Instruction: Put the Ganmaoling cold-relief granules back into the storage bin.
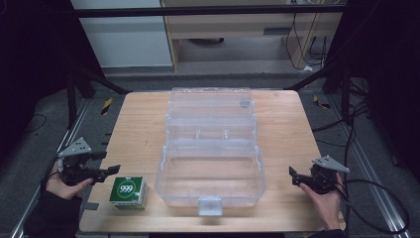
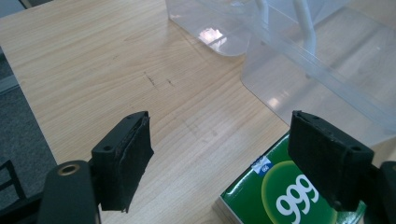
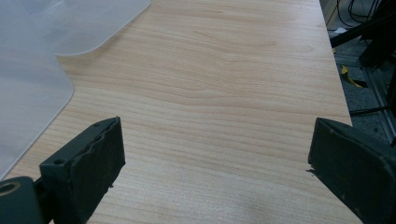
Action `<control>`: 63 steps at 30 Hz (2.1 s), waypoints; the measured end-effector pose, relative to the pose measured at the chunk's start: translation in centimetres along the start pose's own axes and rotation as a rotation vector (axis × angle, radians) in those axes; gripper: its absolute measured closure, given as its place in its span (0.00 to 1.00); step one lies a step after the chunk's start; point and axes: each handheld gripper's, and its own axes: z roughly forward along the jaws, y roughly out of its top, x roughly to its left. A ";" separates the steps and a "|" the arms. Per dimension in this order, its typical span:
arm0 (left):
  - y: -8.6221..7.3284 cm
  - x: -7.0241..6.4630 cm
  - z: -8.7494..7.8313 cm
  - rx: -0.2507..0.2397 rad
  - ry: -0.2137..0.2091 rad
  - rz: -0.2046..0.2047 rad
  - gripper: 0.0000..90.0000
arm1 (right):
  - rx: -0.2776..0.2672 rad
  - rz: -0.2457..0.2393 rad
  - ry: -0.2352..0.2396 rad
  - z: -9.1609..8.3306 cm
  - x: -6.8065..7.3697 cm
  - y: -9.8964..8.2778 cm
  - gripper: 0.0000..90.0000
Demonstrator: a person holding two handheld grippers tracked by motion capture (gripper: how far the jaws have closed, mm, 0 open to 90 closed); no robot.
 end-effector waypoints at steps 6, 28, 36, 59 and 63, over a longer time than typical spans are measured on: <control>1.0 -0.1 -0.4 0.015 -0.023 0.051 0.20 | 0.004 -0.001 0.003 0.0 0.0 0.0 0.04; 2.0 -1.3 0.2 0.202 -0.126 0.318 0.12 | 0.019 -0.015 0.008 0.2 -0.1 -0.2 0.03; 1.8 -2.1 1.0 0.281 -0.164 0.406 0.09 | 0.026 -0.021 0.009 0.2 -0.1 -0.3 0.03; 1.0 -4.1 3.5 0.415 -0.231 0.517 0.08 | 0.052 -0.033 0.018 0.4 0.0 -0.3 0.02; 0.8 -4.3 3.9 0.430 -0.239 0.531 0.07 | 0.055 -0.038 0.020 0.5 0.0 -0.4 0.02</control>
